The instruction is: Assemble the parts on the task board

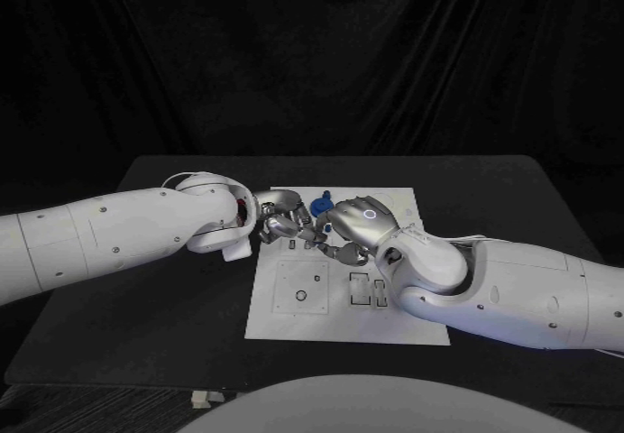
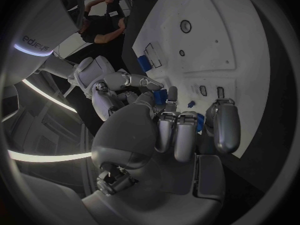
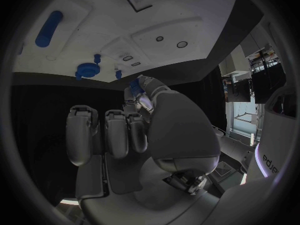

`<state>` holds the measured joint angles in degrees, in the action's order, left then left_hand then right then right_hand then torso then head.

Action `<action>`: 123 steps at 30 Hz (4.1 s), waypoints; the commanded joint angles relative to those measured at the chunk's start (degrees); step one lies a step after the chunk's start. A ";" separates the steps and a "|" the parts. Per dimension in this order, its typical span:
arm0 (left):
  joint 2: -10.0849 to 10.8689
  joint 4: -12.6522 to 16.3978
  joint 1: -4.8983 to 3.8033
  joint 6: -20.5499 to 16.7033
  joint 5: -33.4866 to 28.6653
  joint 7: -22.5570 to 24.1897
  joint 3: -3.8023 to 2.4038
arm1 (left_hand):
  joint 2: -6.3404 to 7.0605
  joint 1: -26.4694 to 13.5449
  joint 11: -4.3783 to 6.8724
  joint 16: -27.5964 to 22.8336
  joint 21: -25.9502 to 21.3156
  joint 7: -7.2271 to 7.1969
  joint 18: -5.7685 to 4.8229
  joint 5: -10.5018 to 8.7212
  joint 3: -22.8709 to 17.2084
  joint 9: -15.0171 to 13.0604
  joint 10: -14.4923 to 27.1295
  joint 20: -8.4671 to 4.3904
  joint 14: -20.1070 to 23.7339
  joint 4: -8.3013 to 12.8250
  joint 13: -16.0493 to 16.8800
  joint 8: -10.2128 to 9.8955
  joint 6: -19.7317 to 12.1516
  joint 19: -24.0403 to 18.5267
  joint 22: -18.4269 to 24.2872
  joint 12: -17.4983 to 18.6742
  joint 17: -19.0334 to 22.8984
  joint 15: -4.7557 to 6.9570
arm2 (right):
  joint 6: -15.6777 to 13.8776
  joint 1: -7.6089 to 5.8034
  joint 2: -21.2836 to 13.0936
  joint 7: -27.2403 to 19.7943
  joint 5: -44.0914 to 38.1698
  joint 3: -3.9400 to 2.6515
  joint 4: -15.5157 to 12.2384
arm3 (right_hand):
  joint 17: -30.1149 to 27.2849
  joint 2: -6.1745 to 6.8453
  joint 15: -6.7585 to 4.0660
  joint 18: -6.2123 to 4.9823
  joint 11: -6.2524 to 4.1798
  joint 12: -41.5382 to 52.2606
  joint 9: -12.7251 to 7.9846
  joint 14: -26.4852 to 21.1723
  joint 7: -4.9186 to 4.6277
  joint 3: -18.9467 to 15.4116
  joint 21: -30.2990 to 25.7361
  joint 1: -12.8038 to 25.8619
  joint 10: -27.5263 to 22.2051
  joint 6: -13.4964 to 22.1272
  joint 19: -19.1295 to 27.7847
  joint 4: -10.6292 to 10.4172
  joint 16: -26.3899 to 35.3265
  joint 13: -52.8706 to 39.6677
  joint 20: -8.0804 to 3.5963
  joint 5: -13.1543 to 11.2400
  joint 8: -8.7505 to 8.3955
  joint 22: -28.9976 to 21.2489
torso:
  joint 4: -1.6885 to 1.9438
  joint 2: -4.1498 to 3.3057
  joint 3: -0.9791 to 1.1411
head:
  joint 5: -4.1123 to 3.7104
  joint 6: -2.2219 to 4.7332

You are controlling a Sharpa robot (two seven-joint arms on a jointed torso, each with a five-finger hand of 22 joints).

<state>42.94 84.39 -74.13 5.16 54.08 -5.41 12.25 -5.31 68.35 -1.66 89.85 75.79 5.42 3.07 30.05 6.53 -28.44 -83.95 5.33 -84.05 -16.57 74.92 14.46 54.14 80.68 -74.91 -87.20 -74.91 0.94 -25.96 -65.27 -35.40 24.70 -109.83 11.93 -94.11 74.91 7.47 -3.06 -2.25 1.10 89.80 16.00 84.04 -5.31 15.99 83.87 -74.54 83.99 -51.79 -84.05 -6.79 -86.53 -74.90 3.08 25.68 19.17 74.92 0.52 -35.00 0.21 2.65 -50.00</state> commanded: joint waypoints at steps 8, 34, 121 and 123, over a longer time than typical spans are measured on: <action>-0.57 -0.47 0.62 0.86 -0.41 -0.88 -0.05 | 0.00 3.71 0.85 0.15 0.60 -0.56 0.35 6.34 -3.04 -0.08 -3.53 -0.70 -5.95 0.54 12.78 1.70 0.02 0.24 -10.61 -0.50 -15.09 0.93 | 0.53 0.12 0.10 1.18 -0.94 -0.04 -0.01 | 5.84 0.14 -0.05 0.63 -0.21 0.20 0.01 4.30 -0.23 0.38 -0.10 0.56 6.01 0.25 -3.23 0.04 -0.21 -15.10 -0.02 -0.42 -0.36 12.95 | -0.02 -0.01 0.00 | 0.01 0.00; -0.71 -0.72 1.00 -1.28 -0.41 2.05 -0.05 | 3.36 10.34 1.73 0.15 0.71 -1.34 0.32 4.11 -19.96 -1.34 -4.28 -1.58 -5.95 3.80 13.36 6.64 0.85 0.28 -10.62 -1.11 -15.09 1.77 | 1.60 0.12 0.37 1.50 -0.95 -0.04 0.34 | 5.58 0.16 0.00 0.57 -0.12 0.20 -0.09 4.25 -0.35 0.70 -0.35 0.47 6.01 0.54 -3.12 0.28 -0.12 -15.10 0.03 -0.62 -0.65 12.86 | 0.01 -0.01 -0.01 | 0.34 0.00; -9.96 -8.86 0.24 2.19 -0.41 -25.56 -0.08 | 6.48 0.43 2.33 0.15 3.29 -1.76 -0.31 -0.46 -31.86 1.99 -5.20 -2.46 -5.95 8.89 14.00 3.78 3.85 2.91 -11.39 -1.78 -15.09 2.62 | -0.77 -6.48 -16.58 3.49 -0.22 -0.02 -8.71 | 3.53 -1.49 -0.12 0.26 -0.23 0.20 -2.94 3.84 -0.69 2.75 -1.52 1.13 6.01 4.68 -2.55 -0.43 0.63 -15.10 0.03 -5.77 -3.91 12.46 | 0.03 -0.05 0.09 | -1.91 0.00; -10.10 -8.99 0.30 2.29 -0.41 -25.60 -0.08 | 6.48 0.43 2.33 0.15 3.29 -1.76 -0.31 -0.46 -31.86 1.99 -5.20 -2.46 -5.95 8.89 14.00 3.78 3.85 2.91 -11.39 -1.78 -15.09 2.62 | -0.73 -6.47 -16.55 3.50 -0.19 -0.02 -8.69 | 3.45 -1.56 -0.12 0.25 -0.22 0.20 -2.96 3.82 -0.68 2.82 -1.58 1.14 6.01 4.65 -2.53 -0.44 0.66 -15.10 0.03 -5.73 -3.91 12.44 | 0.03 -0.05 0.09 | -1.89 0.00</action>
<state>33.02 75.46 -74.00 6.48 54.00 -30.88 12.22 1.81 68.79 0.38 89.85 78.97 4.35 3.07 29.78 -22.57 -26.56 -84.14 2.89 -83.85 -10.72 74.96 18.61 57.54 83.15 -74.92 -88.92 -74.93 3.17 -26.80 -71.87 -51.90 27.09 -109.86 11.94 -102.79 74.91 6.47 -3.06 -2.26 1.10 89.80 13.09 84.04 -6.12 18.51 82.68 -73.28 83.99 -46.68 -84.05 -7.27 -86.07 -74.90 3.08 19.71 15.07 74.91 0.51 -35.03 0.30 0.78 -50.01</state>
